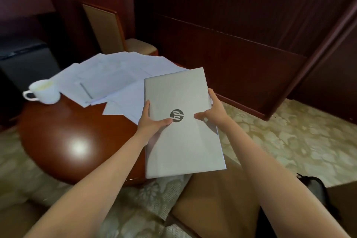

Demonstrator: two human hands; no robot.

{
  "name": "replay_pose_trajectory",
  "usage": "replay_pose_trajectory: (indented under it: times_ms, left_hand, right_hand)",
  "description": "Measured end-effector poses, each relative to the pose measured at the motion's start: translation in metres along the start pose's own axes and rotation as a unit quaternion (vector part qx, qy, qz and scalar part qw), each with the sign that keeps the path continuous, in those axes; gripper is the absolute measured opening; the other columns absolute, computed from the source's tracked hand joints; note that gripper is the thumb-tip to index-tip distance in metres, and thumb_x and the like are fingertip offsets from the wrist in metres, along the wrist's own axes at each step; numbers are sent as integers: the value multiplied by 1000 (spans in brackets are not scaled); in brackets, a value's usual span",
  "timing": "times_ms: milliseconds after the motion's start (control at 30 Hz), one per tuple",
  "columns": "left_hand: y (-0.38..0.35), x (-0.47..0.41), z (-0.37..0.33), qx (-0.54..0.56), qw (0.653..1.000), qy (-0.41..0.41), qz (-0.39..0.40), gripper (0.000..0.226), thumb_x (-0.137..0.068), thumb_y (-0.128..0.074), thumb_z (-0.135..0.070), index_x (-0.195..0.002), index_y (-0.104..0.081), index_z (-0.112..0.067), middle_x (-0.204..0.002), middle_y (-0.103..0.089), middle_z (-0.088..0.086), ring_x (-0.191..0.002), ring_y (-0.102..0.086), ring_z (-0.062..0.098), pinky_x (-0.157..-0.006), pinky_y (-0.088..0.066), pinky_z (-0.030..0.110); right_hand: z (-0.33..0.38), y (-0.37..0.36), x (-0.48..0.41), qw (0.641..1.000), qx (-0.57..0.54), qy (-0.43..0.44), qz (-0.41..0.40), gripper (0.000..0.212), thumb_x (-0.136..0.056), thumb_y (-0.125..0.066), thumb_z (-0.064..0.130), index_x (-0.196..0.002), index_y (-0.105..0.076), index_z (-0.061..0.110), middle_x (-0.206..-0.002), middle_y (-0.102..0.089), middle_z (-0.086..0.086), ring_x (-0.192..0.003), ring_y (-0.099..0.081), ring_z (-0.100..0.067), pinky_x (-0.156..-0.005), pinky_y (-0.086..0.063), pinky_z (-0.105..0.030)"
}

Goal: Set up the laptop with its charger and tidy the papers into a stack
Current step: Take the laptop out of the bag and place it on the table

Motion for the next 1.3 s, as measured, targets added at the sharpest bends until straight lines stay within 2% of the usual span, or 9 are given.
replay_pose_trajectory:
  times_ms: [133,233,400,500,600,700,900,1033,1300]
  left_hand:
    - [60,-5,10,23,999,10,-30,113,-62,-85,-9,-149,-15,-23,-149,-32,-7,-133,-37,12,-110,-32,31]
    - [104,-4,20,27,998,20,-55,113,-62,-85,-6,-149,-15,-21,-146,-35,-6,-130,-39,10,-107,-34,27]
    - [166,4,36,-9,994,38,-101,109,-65,-81,-1,-149,-14,-19,-148,-33,-3,-132,-37,12,-102,-31,20]
    - [196,8,45,-25,991,55,-120,111,-66,-81,-1,-150,-11,-19,-149,-31,-2,-133,-35,14,-99,-28,19]
    - [220,11,55,-20,987,73,-142,112,-66,-80,4,-150,-9,-17,-149,-30,-1,-134,-33,14,-98,-28,18]
    - [243,11,68,-23,980,101,-170,113,-65,-81,1,-150,-10,-20,-147,-34,-2,-132,-35,16,-98,-29,21]
    - [275,8,88,-36,968,147,-201,116,-64,-82,0,-150,-7,-20,-147,-34,-4,-133,-35,16,-106,-30,26]
    - [281,0,100,-41,956,183,-227,120,-63,-82,1,-150,-1,-17,-148,-33,0,-134,-34,18,-108,-29,28]
    - [268,-20,116,-28,936,245,-251,126,-61,-85,-4,-150,4,-18,-150,-30,4,-136,-32,22,-112,-29,37]
  right_hand:
    - [12,-61,-22,998,58,-5,30,97,-72,-74,-5,-147,-21,25,-130,-49,2,-114,-51,-21,-79,-48,-24]
    - [17,-106,-33,995,75,-6,61,95,-72,-73,-6,-147,-23,24,-124,-50,-1,-114,-50,-23,-89,-45,-30]
    - [19,-178,-45,991,52,-23,123,93,-74,-67,-14,-148,-21,18,-123,-47,-1,-107,-47,-18,-75,-46,-19]
    - [18,-215,-54,986,64,-16,152,100,-71,-70,-11,-150,-18,20,-140,-42,1,-124,-45,-21,-90,-45,-17]
    - [21,-249,-63,980,66,-12,187,97,-71,-69,-14,-149,-21,20,-139,-42,2,-119,-44,-17,-65,-41,2]
    - [22,-279,-76,968,101,-4,230,100,-69,-73,-10,-149,-21,22,-148,-34,5,-132,-36,-11,-89,-38,-13]
    - [20,-325,-94,948,107,-22,300,96,-71,-70,-12,-149,-23,19,-139,-43,0,-112,-43,-11,-75,-41,-13]
    - [9,-342,-110,941,115,-19,317,93,-70,-71,-10,-147,-26,18,-130,-48,-1,-115,-47,-18,-85,-39,-23]
    - [-2,-352,-144,930,157,-19,331,83,-72,-70,-9,-142,-32,17,-123,-49,0,-101,-43,-13,-81,-36,-21]
Point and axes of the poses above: each hand's wrist, its own x-axis away from the middle knuckle, its own y-axis out of the back of the hand, z = x × y, the point moved 2 cm from there along -x, towards the middle knuckle
